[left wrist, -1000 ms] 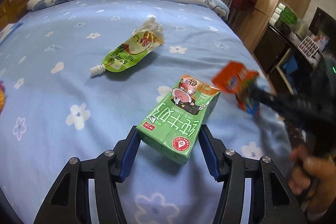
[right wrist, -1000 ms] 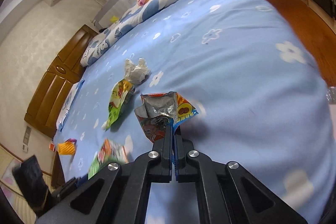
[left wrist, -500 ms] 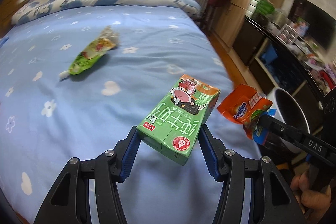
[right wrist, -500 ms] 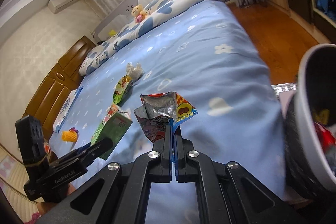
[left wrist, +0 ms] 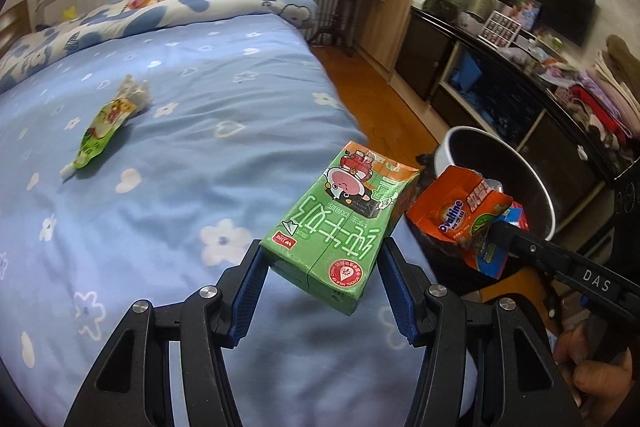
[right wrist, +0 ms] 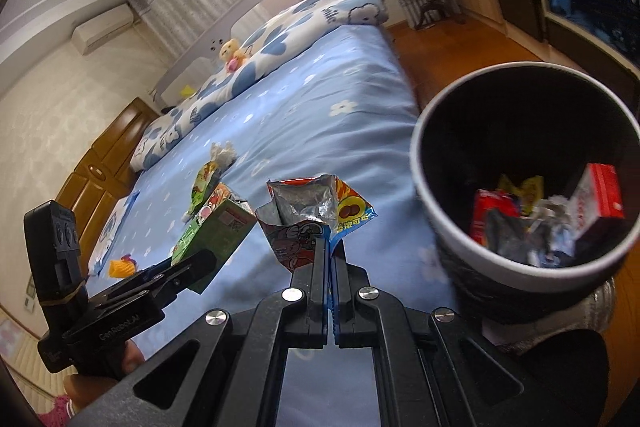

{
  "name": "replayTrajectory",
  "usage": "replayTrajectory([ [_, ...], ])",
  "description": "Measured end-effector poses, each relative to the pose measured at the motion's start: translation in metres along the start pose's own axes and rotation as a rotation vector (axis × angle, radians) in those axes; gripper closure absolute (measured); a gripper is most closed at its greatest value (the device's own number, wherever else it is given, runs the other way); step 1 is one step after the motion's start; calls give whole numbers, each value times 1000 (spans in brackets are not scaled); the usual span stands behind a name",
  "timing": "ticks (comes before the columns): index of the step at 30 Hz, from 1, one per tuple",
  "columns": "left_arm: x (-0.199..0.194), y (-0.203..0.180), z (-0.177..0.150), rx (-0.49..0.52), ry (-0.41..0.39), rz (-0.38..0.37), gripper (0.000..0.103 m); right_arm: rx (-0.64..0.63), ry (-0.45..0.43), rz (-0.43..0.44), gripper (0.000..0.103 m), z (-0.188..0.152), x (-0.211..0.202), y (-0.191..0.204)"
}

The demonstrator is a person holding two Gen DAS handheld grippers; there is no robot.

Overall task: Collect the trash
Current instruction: 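Carry the green carton and orange wrapper over the bin with both tools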

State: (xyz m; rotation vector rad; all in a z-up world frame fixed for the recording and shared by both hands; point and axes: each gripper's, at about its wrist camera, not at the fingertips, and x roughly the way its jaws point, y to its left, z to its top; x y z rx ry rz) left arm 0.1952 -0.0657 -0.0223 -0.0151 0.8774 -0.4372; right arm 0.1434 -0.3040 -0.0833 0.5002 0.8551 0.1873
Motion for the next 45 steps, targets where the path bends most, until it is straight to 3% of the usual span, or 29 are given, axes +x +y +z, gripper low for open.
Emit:
replayTrajectory([
  [24,12,-55,14,103,5,-40,48,56,-127,-77,102,10,-59,-47],
  [45,39,-97,33,191,20,-65,48,99,-151,-136,102,20,-77,-79],
])
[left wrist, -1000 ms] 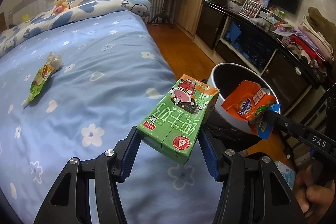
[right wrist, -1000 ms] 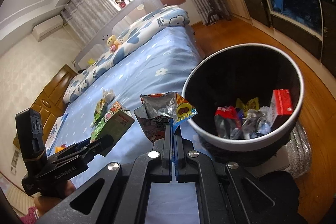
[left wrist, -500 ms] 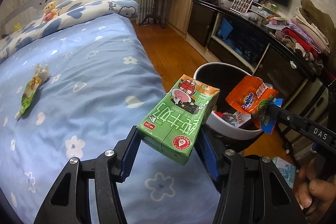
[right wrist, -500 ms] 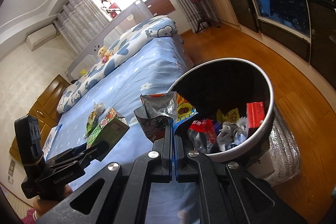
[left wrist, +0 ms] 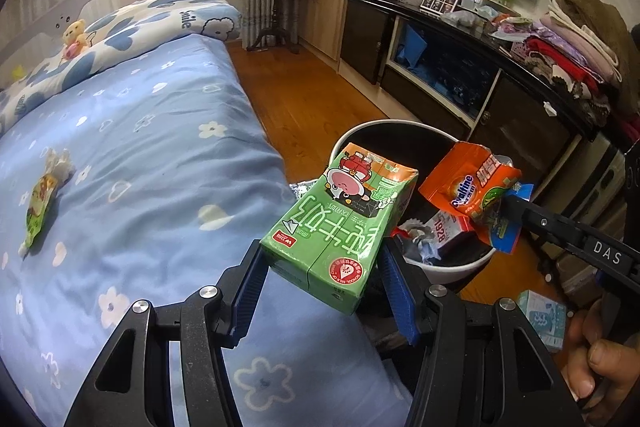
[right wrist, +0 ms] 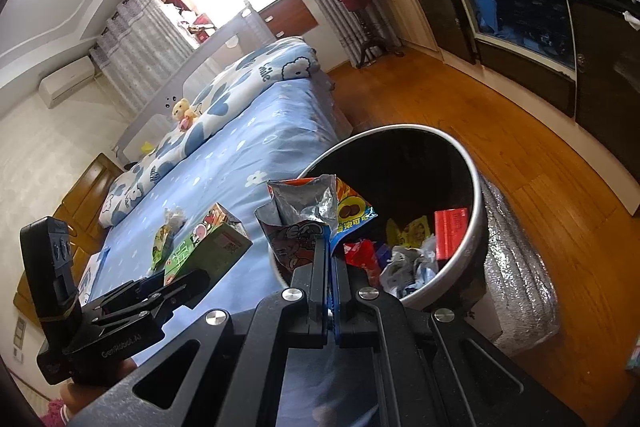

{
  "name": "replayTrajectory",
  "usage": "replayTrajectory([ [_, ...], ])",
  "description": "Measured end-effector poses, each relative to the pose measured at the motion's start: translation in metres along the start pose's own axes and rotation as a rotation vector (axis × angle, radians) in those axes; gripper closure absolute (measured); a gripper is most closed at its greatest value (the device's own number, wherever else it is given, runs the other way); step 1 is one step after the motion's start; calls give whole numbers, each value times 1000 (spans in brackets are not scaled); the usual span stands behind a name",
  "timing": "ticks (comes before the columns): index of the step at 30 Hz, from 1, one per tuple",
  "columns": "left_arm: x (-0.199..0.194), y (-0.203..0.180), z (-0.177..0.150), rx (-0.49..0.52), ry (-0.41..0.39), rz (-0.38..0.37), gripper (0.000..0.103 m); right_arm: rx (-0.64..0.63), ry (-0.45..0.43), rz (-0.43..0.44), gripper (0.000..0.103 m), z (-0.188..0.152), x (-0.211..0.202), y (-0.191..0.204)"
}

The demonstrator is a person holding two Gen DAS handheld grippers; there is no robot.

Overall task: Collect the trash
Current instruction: 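Carry the green carton and orange wrapper over the bin with both tools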

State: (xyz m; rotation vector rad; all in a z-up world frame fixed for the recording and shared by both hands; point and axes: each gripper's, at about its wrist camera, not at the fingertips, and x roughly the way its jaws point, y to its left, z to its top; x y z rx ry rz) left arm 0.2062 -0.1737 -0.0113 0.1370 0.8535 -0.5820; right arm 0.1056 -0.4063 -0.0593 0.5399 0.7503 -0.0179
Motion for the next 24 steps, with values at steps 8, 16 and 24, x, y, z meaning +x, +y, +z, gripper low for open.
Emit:
replayTrajectory([
  [8,11,-7,6,15,8,-2,48,4,8,-23,102,7,1,-5],
  [16,19,-14,11,33,15,0,48,-4,5,-37,102,13,2,-5],
  [24,23,-17,11,47,15,-2,48,-5,6,-61,102,16,4,-8],
])
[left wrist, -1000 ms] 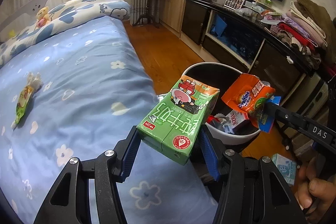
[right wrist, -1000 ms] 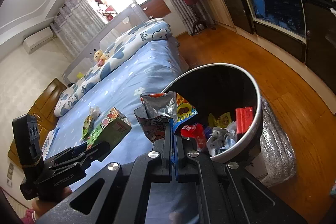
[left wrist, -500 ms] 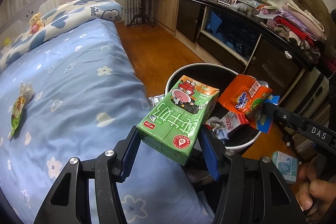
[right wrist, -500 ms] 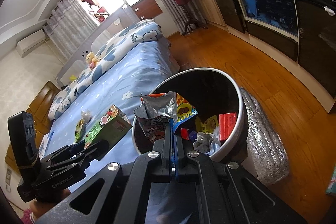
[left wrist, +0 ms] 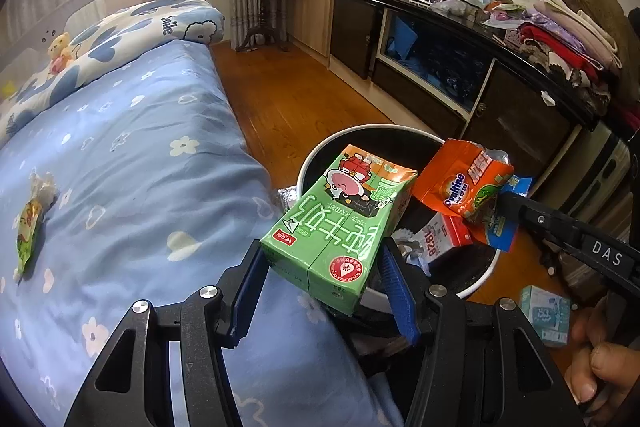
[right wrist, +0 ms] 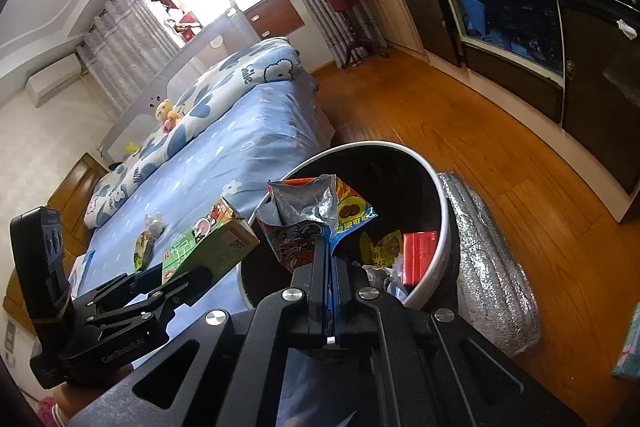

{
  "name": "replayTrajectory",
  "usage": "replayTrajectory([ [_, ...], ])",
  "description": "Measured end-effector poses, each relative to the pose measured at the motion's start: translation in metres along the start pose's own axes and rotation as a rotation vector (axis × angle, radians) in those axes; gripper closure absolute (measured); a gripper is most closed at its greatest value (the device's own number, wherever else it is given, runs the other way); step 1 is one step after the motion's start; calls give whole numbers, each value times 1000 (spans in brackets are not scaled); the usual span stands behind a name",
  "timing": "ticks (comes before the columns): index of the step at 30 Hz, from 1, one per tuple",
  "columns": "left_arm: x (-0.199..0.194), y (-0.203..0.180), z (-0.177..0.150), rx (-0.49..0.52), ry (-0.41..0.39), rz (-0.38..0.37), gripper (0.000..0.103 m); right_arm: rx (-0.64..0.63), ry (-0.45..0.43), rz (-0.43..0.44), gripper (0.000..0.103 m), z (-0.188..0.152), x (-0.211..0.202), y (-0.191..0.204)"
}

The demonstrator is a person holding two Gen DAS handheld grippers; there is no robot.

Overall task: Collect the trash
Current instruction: 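Carry the green carton and orange wrapper over the bin with both tools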

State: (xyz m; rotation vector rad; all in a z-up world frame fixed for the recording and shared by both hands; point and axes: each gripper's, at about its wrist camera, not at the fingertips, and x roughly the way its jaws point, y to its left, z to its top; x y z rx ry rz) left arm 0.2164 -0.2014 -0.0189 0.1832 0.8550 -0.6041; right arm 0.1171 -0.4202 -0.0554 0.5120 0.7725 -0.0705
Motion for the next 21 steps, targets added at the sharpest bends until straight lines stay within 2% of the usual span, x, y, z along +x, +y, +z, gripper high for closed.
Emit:
replayTrajectory([
  [21,20,-15,18,34,35,-4,48,-20,70,-64,102,20,25,-9],
])
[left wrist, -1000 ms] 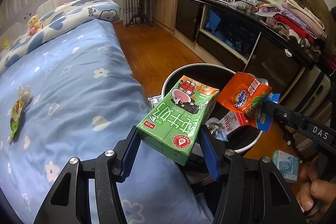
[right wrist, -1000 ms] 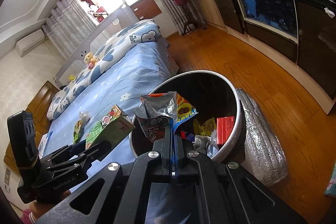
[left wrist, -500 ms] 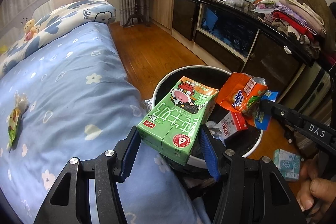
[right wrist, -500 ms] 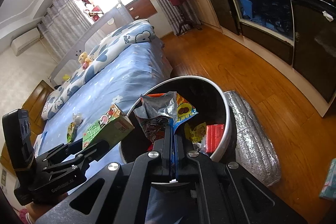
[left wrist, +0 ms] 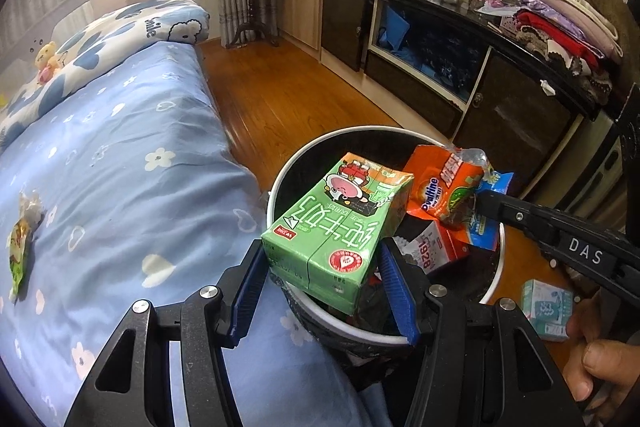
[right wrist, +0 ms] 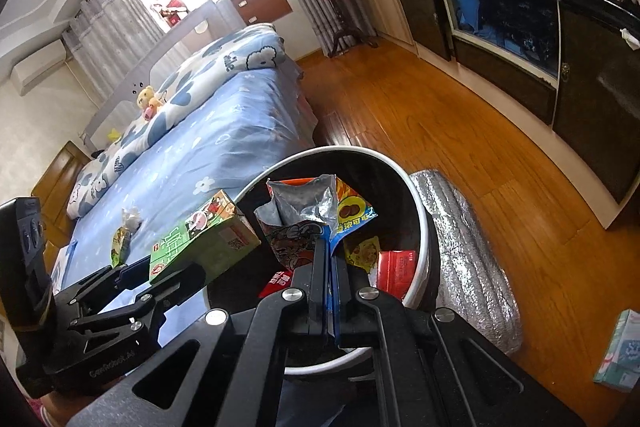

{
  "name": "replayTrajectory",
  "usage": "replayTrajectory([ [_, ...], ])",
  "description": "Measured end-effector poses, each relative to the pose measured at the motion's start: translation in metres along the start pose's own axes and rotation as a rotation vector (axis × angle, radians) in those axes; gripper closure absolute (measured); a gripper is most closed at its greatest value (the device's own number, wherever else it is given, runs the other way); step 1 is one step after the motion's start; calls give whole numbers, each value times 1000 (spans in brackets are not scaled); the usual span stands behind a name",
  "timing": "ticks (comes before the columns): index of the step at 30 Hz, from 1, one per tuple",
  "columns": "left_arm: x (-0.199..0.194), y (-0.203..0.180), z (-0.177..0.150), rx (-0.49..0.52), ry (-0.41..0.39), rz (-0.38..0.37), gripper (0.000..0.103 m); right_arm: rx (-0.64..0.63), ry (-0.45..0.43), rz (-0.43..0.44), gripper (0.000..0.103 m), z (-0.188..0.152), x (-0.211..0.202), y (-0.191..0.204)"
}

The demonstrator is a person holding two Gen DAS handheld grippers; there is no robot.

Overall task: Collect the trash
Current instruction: 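Carry the green carton and orange wrapper over the bin with both tools, then open both tools to drop the green carton and orange wrapper into the bin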

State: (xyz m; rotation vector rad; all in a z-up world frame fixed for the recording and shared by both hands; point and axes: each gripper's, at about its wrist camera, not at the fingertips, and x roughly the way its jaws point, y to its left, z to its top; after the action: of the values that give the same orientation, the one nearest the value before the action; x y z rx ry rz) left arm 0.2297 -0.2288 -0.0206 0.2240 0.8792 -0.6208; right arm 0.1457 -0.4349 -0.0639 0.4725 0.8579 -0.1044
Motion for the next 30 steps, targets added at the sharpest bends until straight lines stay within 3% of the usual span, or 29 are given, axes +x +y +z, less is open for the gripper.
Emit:
replayTrajectory([
  [5,7,-2,7,1,16,-6,48,0,23,-7,102,2,8,-1],
  [11,9,-2,11,0,27,-25,44,17,46,-12,94,7,14,-7],
  [16,5,4,9,-30,21,-32,39,33,31,6,61,7,9,-8],
  [22,-11,19,-7,-72,-3,-22,31,52,4,27,37,5,0,-2],
  [30,-37,49,-45,-150,-18,23,30,17,-17,63,31,-4,-7,28],
])
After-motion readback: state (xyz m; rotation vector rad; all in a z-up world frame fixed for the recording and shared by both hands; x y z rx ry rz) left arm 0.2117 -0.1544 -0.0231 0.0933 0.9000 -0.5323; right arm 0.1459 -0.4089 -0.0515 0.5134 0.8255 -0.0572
